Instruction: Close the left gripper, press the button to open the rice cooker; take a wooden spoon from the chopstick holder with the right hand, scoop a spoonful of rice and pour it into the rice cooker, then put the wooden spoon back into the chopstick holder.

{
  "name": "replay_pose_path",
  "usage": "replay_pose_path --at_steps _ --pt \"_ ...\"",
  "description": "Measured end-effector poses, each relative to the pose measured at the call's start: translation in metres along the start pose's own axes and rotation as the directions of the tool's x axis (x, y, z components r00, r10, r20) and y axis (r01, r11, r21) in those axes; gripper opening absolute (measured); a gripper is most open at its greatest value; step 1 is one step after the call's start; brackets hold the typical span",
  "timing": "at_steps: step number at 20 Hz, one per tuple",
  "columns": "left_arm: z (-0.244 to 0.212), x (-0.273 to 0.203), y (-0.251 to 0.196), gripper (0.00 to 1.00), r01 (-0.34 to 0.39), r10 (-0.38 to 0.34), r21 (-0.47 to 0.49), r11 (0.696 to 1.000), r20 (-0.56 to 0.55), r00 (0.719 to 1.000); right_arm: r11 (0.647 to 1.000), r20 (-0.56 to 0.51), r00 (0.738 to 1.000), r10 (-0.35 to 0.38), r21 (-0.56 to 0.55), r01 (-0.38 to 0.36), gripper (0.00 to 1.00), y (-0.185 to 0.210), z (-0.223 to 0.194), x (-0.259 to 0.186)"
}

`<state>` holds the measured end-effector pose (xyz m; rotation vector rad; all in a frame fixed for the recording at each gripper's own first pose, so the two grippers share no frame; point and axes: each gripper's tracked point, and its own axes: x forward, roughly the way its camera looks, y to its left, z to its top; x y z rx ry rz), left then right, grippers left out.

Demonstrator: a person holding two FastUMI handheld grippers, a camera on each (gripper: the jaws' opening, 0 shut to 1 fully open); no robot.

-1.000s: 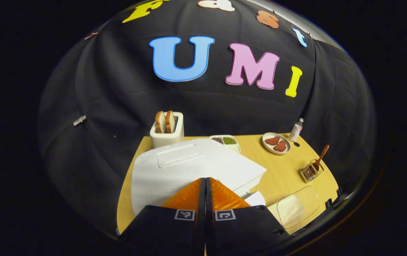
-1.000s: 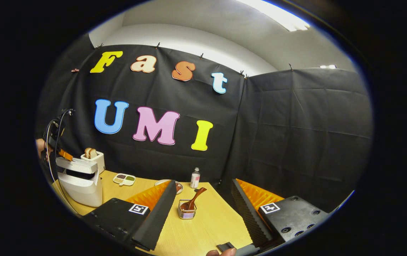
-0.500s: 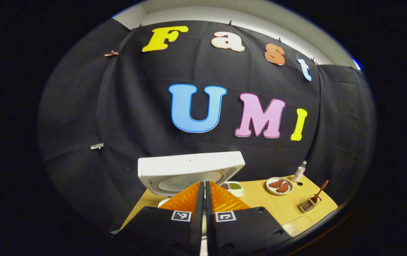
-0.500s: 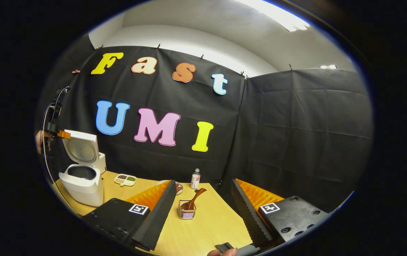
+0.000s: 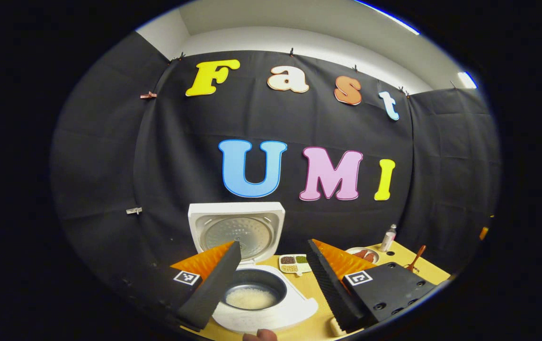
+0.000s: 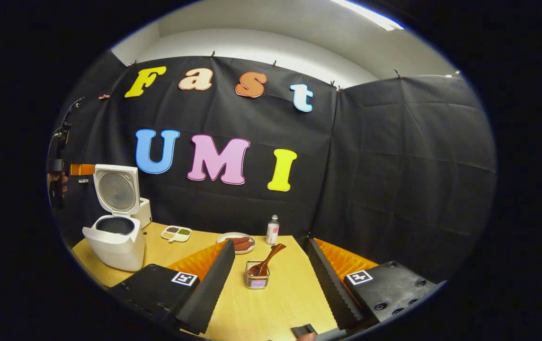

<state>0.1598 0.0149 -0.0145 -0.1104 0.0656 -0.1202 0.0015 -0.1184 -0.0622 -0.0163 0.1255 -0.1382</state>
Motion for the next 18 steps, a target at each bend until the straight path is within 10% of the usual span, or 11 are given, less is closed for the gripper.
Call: replay_pose_path --at_steps 9,18 --pt "-0.007 -0.052 -0.045 0.95 -0.093 0.093 -0.021 0.995 -0.036 0.995 0.985 -0.114 0.979 0.168 0.070 -0.161 0.98 -0.016 -0.062 0.129" --pt "-0.022 -0.087 -0.072 0.95 -0.231 0.228 -0.016 0.973 -0.112 0.967 0.920 -0.291 0.888 0.357 0.274 -0.280 0.89 -0.005 -0.173 0.230"
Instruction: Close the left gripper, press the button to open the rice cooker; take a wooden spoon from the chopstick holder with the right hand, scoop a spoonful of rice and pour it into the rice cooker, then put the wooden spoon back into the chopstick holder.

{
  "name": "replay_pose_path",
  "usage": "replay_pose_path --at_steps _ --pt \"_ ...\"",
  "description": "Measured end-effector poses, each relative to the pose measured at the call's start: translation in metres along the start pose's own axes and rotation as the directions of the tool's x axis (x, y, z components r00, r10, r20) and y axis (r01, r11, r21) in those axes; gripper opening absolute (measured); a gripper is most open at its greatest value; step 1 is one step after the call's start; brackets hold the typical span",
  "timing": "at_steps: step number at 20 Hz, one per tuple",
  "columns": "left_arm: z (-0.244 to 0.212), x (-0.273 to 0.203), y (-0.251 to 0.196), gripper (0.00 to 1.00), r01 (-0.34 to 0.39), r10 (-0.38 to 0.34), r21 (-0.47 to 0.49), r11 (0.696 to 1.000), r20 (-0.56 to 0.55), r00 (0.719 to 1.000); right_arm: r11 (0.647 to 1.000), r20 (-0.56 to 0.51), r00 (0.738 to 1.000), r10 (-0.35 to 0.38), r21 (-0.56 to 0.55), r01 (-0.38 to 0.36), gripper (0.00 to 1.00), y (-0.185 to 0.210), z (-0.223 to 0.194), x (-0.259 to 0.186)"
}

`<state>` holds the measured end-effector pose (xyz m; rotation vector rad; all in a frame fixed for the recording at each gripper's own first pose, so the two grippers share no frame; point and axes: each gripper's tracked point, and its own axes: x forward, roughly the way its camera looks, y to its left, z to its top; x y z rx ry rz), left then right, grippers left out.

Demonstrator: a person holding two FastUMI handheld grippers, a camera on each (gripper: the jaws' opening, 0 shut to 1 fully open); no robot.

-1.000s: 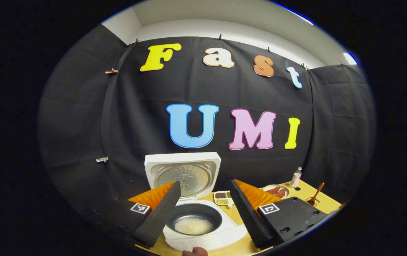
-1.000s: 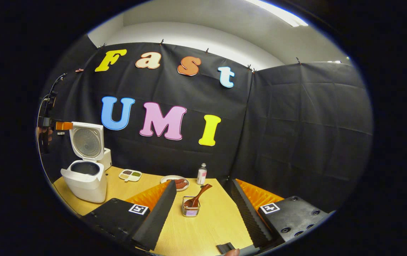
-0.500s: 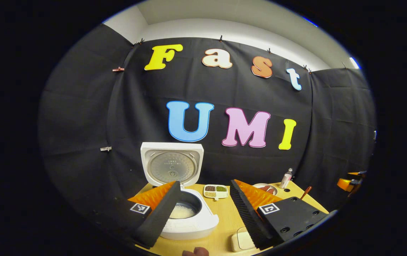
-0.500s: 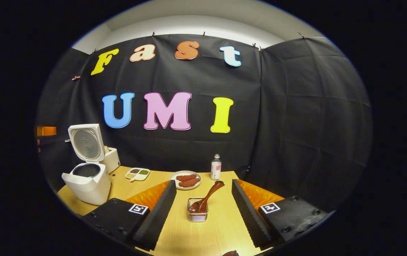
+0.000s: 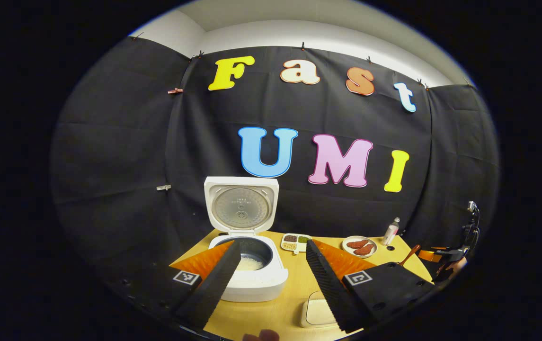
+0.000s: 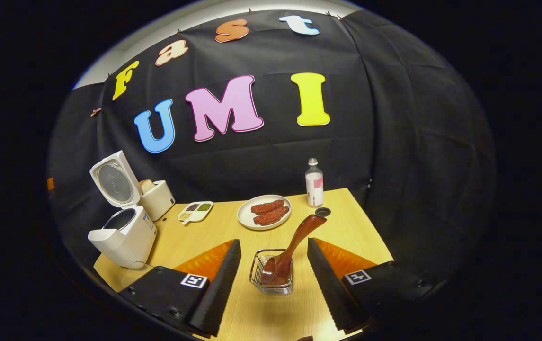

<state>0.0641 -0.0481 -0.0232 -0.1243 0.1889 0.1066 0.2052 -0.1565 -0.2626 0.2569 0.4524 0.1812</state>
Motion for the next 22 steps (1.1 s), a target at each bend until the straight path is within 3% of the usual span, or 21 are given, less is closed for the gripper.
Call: replay_pose_path --at_steps 5,9,10,11,12,13,16,20,22 --pt "-0.011 -0.007 -0.009 0.95 -0.060 0.060 -0.009 0.998 -0.046 0.997 0.999 -0.098 0.995 0.021 0.049 -0.016 0.75 -0.019 -0.046 0.049" --pt "-0.016 -0.013 -0.012 0.95 -0.100 0.099 -0.004 0.995 -0.061 0.993 0.997 -0.123 0.992 0.026 0.074 -0.017 0.73 -0.029 -0.062 0.080" --pt "-0.018 -0.014 -0.013 0.95 -0.109 0.109 0.004 0.994 -0.063 0.992 0.996 -0.129 0.991 0.036 0.091 -0.024 0.53 -0.030 -0.067 0.089" --pt "-0.019 -0.016 -0.013 0.95 -0.117 0.118 0.010 0.993 -0.068 0.991 0.994 -0.131 0.990 0.050 0.102 -0.037 0.50 -0.028 -0.067 0.091" --pt "-0.022 -0.018 -0.014 0.95 -0.123 0.123 0.012 0.992 -0.074 0.990 0.994 -0.134 0.989 0.060 0.098 -0.047 0.58 -0.025 -0.069 0.094" --pt "-0.022 -0.020 -0.015 0.95 -0.131 0.132 0.014 0.991 -0.077 0.988 0.995 -0.131 0.989 0.064 0.083 -0.054 0.58 -0.024 -0.071 0.098" --pt "-0.026 -0.027 -0.015 0.95 -0.151 0.153 0.023 0.988 -0.082 0.985 0.997 -0.107 0.991 0.075 0.038 -0.072 0.30 -0.022 -0.064 0.091" --pt "-0.024 -0.038 -0.015 0.95 -0.172 0.174 0.035 0.985 -0.071 0.982 0.994 -0.093 0.990 0.110 0.024 -0.108 0.13 -0.011 -0.061 0.092" --pt "-0.025 -0.046 -0.013 0.95 -0.180 0.182 0.038 0.983 -0.068 0.981 0.993 -0.080 0.991 0.110 0.043 -0.107 0.10 -0.009 -0.058 0.093"
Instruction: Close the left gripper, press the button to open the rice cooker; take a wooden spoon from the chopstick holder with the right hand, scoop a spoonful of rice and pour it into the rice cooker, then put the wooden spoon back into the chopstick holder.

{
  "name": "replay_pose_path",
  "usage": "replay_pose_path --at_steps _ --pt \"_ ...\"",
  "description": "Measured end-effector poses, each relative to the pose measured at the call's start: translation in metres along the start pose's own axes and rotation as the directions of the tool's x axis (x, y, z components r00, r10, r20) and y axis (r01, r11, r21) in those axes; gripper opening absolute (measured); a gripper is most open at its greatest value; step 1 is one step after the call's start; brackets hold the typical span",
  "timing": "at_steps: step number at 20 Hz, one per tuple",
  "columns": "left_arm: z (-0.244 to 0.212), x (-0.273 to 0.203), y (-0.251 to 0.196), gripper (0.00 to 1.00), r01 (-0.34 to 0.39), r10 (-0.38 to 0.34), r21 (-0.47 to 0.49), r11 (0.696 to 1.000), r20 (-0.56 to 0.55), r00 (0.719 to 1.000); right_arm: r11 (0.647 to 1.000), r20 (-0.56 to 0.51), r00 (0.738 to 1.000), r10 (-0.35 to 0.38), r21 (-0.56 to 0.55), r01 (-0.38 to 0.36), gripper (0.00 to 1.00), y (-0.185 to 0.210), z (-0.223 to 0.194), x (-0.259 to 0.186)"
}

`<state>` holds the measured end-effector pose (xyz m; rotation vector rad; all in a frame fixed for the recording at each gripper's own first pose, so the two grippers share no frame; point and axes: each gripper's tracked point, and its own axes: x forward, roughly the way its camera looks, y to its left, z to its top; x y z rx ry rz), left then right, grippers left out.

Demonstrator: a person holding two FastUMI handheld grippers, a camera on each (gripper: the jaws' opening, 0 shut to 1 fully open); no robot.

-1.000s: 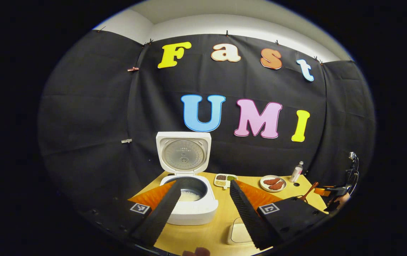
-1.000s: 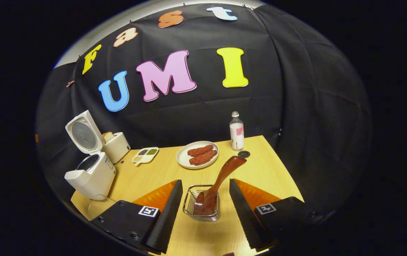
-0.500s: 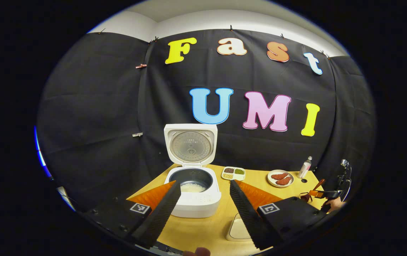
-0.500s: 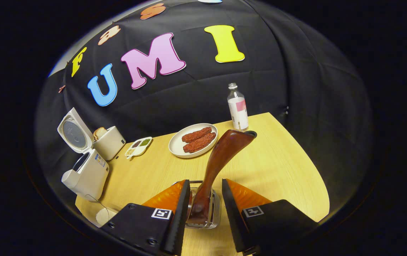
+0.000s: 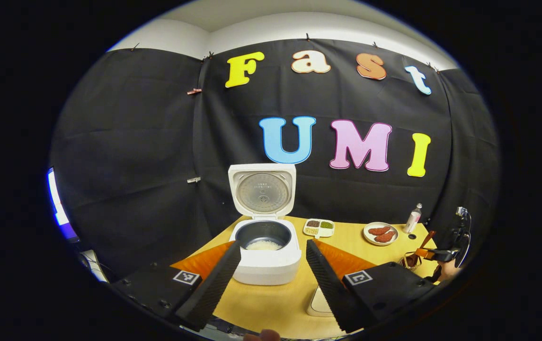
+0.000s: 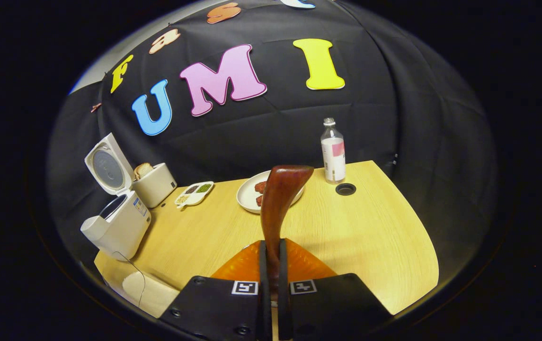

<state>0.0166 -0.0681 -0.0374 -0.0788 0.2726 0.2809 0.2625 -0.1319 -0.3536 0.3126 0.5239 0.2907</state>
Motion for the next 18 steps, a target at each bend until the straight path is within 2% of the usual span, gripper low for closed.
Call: replay_pose_path --at_steps 5,8,13,18 --pt "-0.004 -0.009 0.013 0.95 0.011 -0.011 -0.019 1.000 0.009 1.000 0.998 0.097 0.995 0.001 0.062 -0.007 0.10 0.005 0.041 -0.030" --pt "-0.003 -0.006 0.024 0.95 0.038 -0.037 -0.039 0.999 0.018 0.999 0.999 0.156 0.988 -0.014 0.041 0.007 0.10 0.017 0.071 -0.059" --pt "-0.007 0.010 0.042 0.95 0.125 -0.124 -0.046 0.991 0.032 0.992 1.000 0.223 0.975 -0.011 0.015 0.008 0.10 0.073 0.097 -0.115" --pt "-0.009 0.029 0.059 0.96 0.217 -0.215 -0.043 0.975 0.041 0.976 1.000 0.230 0.973 0.016 -0.014 -0.013 0.10 0.155 0.080 -0.156"
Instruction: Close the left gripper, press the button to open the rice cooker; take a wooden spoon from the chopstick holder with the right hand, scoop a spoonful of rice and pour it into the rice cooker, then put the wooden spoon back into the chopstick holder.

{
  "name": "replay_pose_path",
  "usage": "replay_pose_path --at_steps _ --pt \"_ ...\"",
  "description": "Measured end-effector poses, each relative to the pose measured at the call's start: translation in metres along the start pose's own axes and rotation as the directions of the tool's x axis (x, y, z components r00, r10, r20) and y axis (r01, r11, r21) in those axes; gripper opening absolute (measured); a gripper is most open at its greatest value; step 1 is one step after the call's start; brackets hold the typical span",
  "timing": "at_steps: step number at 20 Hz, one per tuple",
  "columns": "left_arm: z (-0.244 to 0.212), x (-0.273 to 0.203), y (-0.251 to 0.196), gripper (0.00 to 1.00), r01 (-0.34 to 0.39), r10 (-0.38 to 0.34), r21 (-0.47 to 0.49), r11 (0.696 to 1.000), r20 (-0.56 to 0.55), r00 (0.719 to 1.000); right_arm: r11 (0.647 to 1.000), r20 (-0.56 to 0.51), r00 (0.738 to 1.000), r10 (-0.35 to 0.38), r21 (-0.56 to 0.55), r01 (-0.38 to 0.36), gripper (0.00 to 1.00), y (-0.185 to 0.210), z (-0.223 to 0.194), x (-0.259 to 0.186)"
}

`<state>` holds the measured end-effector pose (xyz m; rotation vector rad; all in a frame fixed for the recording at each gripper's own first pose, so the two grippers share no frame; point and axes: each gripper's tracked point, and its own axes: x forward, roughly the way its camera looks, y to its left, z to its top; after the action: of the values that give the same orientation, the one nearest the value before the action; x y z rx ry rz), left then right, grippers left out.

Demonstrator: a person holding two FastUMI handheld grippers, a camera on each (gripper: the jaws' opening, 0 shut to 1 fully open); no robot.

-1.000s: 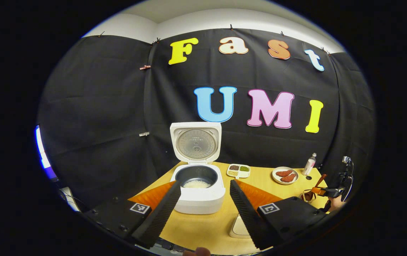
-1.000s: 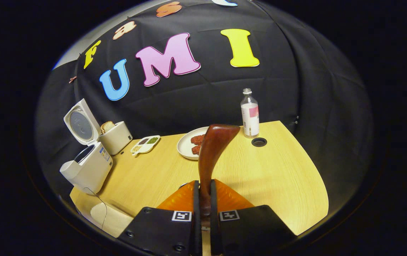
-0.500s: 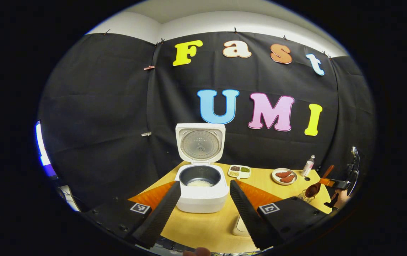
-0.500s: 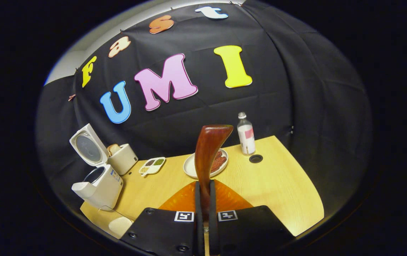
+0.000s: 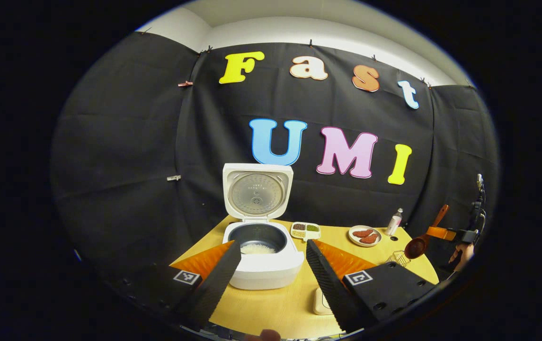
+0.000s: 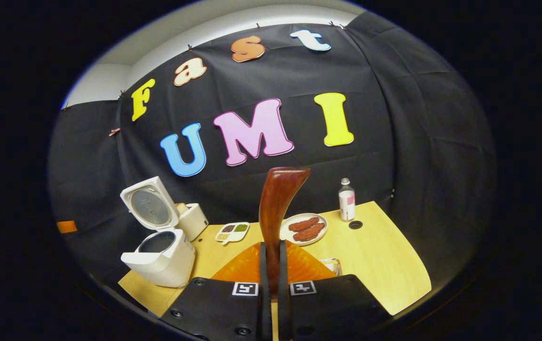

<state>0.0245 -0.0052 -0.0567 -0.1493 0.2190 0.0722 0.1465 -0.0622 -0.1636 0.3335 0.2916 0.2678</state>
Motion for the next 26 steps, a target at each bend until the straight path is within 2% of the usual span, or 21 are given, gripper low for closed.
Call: replay_pose_path --at_steps 7,8,9,16,20,21,22,23,24,26 --pt "-0.004 0.012 0.026 0.96 0.093 -0.093 0.043 0.995 -0.008 0.996 0.989 -0.073 0.997 0.013 -0.144 -0.024 0.10 0.099 -0.061 -0.013" --pt "-0.004 0.012 0.029 0.96 0.108 -0.108 0.048 0.993 -0.006 0.994 0.984 -0.089 0.996 -0.002 -0.179 -0.014 0.14 0.105 -0.073 -0.010" --pt "-0.004 0.012 0.031 0.96 0.123 -0.123 0.054 0.991 -0.004 0.992 0.974 -0.111 0.993 -0.031 -0.225 0.006 0.10 0.106 -0.087 -0.007" --pt "-0.015 0.017 0.040 0.96 0.202 -0.201 0.044 0.978 -0.020 0.979 0.917 -0.217 0.959 -0.181 -0.390 0.085 0.10 0.120 -0.162 0.018" --pt "-0.021 0.023 0.047 0.96 0.217 -0.216 0.014 0.976 -0.033 0.976 0.850 -0.243 0.931 -0.271 -0.515 0.112 0.10 0.110 -0.184 0.030" --pt "-0.021 0.024 0.049 0.96 0.218 -0.218 0.011 0.976 -0.035 0.975 0.842 -0.255 0.922 -0.291 -0.526 0.121 0.10 0.104 -0.189 0.030" --pt "-0.021 0.024 0.050 0.96 0.219 -0.219 0.009 0.976 -0.037 0.975 0.847 -0.270 0.914 -0.303 -0.517 0.128 0.14 0.102 -0.197 0.031" --pt "-0.022 0.024 0.051 0.96 0.221 -0.220 0.008 0.975 -0.040 0.975 0.848 -0.283 0.905 -0.318 -0.512 0.137 0.10 0.099 -0.203 0.032" --pt "-0.023 0.025 0.053 0.96 0.221 -0.221 0.006 0.975 -0.043 0.974 0.854 -0.298 0.897 -0.325 -0.501 0.143 0.10 0.098 -0.210 0.032" --pt "-0.025 0.026 0.057 0.96 0.218 -0.218 0.001 0.976 -0.047 0.975 0.887 -0.343 0.888 -0.306 -0.441 0.136 0.10 0.104 -0.226 0.028"
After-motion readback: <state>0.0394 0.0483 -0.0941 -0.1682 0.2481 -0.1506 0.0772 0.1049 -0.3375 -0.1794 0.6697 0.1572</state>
